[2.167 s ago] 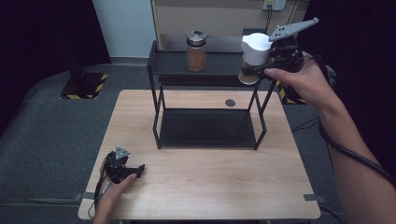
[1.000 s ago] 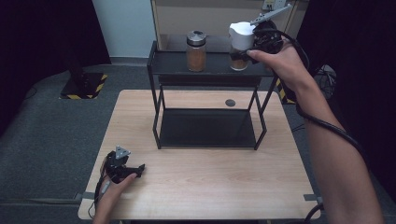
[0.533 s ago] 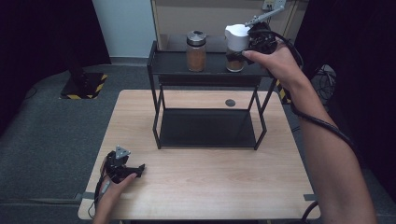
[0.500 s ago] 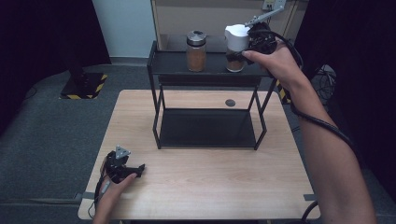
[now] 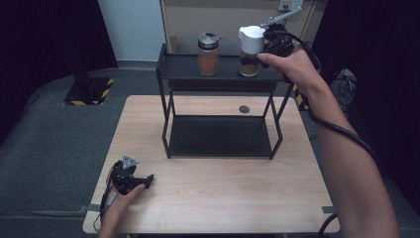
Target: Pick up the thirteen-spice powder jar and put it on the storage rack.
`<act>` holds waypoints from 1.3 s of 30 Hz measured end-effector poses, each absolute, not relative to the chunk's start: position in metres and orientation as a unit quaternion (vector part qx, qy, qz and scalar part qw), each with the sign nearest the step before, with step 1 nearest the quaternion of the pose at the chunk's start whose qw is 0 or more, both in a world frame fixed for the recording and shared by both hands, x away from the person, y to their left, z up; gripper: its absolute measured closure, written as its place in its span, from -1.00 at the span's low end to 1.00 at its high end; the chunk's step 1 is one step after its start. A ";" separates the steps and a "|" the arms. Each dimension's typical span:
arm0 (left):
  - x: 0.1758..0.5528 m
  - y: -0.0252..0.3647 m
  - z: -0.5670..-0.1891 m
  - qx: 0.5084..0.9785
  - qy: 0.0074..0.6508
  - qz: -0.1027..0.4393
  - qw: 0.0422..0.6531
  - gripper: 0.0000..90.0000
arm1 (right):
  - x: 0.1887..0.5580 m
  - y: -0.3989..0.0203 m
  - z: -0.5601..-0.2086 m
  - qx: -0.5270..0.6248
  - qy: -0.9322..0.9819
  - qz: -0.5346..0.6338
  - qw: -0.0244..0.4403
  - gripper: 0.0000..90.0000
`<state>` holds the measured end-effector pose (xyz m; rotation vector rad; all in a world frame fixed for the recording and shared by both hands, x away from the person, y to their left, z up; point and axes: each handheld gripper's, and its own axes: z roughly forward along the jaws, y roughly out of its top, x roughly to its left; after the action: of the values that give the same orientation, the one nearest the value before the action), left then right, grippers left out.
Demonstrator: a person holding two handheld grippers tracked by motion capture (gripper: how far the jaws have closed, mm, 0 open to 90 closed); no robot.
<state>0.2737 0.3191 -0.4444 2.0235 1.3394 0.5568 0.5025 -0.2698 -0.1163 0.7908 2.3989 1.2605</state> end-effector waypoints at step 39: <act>0.274 0.319 -0.444 0.770 0.510 0.212 0.320 -1.00 | 0.412 -0.277 -0.089 0.227 0.868 0.373 0.234 -0.83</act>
<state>0.2737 0.3189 -0.4443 2.0231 1.3403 0.5567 0.4117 -0.2765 -0.0895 0.6238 2.3842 1.0247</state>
